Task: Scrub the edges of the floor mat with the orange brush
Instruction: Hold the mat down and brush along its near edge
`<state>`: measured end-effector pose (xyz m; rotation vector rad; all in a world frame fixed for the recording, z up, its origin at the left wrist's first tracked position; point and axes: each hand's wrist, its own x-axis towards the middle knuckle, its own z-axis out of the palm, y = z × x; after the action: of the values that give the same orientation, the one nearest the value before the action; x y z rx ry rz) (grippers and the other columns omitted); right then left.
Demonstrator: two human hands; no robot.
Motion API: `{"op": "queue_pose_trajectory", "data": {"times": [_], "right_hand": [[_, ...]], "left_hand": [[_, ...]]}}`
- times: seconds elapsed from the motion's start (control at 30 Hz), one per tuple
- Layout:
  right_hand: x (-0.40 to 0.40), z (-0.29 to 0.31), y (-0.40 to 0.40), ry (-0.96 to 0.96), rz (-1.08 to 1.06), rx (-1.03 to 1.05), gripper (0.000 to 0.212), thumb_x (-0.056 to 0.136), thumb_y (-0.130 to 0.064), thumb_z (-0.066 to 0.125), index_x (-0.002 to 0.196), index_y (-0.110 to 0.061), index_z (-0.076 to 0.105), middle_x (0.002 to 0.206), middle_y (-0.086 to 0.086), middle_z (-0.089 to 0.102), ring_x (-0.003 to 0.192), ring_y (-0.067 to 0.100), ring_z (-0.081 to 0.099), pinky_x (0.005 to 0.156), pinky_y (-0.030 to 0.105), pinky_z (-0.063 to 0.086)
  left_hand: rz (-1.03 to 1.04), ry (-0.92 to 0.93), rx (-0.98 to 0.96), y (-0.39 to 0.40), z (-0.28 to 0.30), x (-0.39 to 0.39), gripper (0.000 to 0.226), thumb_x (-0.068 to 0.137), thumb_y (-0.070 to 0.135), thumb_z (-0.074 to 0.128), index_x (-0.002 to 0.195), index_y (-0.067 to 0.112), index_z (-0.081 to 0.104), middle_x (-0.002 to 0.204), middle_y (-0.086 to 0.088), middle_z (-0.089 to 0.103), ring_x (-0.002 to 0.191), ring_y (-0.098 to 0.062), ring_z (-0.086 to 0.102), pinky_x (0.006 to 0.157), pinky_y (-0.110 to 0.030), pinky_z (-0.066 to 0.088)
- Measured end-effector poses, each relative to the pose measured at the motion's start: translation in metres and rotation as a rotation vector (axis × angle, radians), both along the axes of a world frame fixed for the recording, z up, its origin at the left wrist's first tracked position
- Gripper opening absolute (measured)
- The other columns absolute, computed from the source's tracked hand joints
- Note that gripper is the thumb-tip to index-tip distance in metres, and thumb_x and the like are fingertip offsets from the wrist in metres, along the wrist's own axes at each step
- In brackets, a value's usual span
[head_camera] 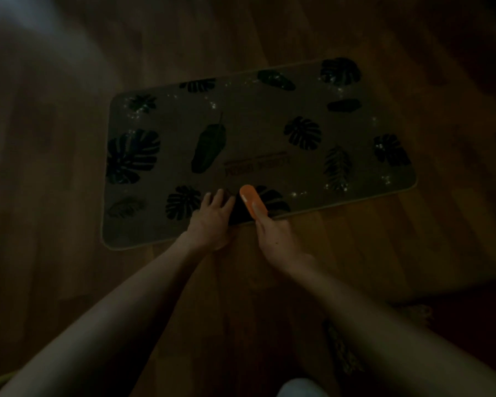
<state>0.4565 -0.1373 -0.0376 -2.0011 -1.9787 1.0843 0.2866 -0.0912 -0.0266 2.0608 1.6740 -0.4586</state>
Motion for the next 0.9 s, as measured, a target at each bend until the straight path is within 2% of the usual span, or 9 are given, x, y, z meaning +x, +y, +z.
{"op": "queue_pose_trajectory", "data": {"times": [0.07,0.13,0.23,0.3,0.4,0.6,0.67,0.77,0.9], "right_hand": [[0.003,0.004,-0.015,0.013,-0.011,0.011,0.061,0.107,-0.035,0.030,0.151,-0.054,-0.007,0.089,0.018,0.064,0.064,0.025,0.056,0.064,0.039,0.048],[0.006,0.006,-0.020,-0.001,0.013,0.015,0.059,0.108,-0.034,0.031,0.153,-0.052,-0.002,0.086,0.019,0.065,0.059,0.023,0.052,0.060,0.035,0.040],[0.008,0.003,-0.009,-0.066,0.034,0.016,0.058,0.108,-0.030,0.032,0.157,-0.042,0.004,0.102,0.021,0.064,0.069,0.027,0.054,0.063,0.034,0.038],[0.008,0.002,0.006,-0.127,0.062,0.039,0.058,0.107,-0.030,0.032,0.158,-0.039,0.004,0.117,0.022,0.060,0.081,0.031,0.058,0.067,0.035,0.040],[0.007,0.005,0.033,-0.226,0.002,0.030,0.057,0.107,-0.034,0.033,0.158,-0.039,0.007,0.111,0.024,0.062,0.085,0.035,0.060,0.071,0.038,0.045],[0.002,0.016,0.032,-0.205,-0.020,0.010,0.058,0.107,-0.033,0.033,0.159,-0.038,0.007,0.113,0.026,0.061,0.093,0.040,0.062,0.075,0.040,0.046],[0.012,0.014,0.009,-0.163,0.000,0.003,0.057,0.108,-0.030,0.033,0.159,-0.038,0.009,0.112,0.026,0.063,0.090,0.039,0.064,0.072,0.038,0.046],[0.026,0.012,-0.025,-0.089,0.026,0.051,0.056,0.108,-0.031,0.035,0.158,-0.039,0.011,0.094,0.024,0.068,0.072,0.037,0.063,0.059,0.036,0.042],[0.022,0.007,-0.014,-0.114,-0.005,0.050,0.057,0.108,-0.034,0.033,0.159,-0.039,0.009,0.096,0.024,0.065,0.075,0.036,0.062,0.062,0.034,0.039]], "left_hand": [[0.010,-0.016,-0.039,0.001,0.002,-0.004,0.086,0.093,0.037,0.063,0.159,0.025,0.009,0.166,-0.005,-0.003,0.152,-0.035,-0.001,0.115,-0.055,0.030],[0.052,-0.059,-0.044,0.004,0.004,-0.001,0.083,0.092,0.041,0.063,0.158,0.026,0.015,0.166,-0.006,0.000,0.151,-0.037,0.001,0.113,-0.059,0.031],[0.088,-0.082,-0.010,0.004,0.000,0.006,0.078,0.092,0.043,0.063,0.156,0.025,0.021,0.165,-0.007,0.004,0.150,-0.039,0.003,0.110,-0.065,0.031],[0.077,-0.055,-0.003,-0.003,-0.003,0.004,0.081,0.092,0.040,0.064,0.156,0.025,0.017,0.165,-0.006,0.001,0.150,-0.039,0.001,0.111,-0.066,0.029],[0.033,-0.023,0.022,-0.010,-0.003,-0.001,0.088,0.091,0.043,0.066,0.158,0.024,0.013,0.166,-0.008,-0.002,0.151,-0.039,0.000,0.113,-0.062,0.029],[0.031,-0.015,-0.025,-0.003,-0.003,-0.002,0.094,0.083,0.045,0.075,0.155,0.024,0.018,0.165,-0.007,0.001,0.150,-0.040,0.002,0.110,-0.064,0.033],[0.032,-0.014,-0.013,-0.002,-0.006,-0.001,0.092,0.081,0.043,0.077,0.152,0.023,0.022,0.164,-0.008,0.004,0.149,-0.041,0.004,0.107,-0.065,0.036],[0.038,0.001,-0.012,-0.002,-0.006,0.003,0.092,0.081,0.043,0.077,0.151,0.022,0.022,0.163,-0.008,0.005,0.149,-0.042,0.005,0.105,-0.066,0.037],[0.056,0.015,-0.036,0.000,-0.006,0.005,0.094,0.082,0.041,0.077,0.153,0.023,0.018,0.164,-0.007,0.003,0.150,-0.041,0.003,0.108,-0.065,0.036]]}}
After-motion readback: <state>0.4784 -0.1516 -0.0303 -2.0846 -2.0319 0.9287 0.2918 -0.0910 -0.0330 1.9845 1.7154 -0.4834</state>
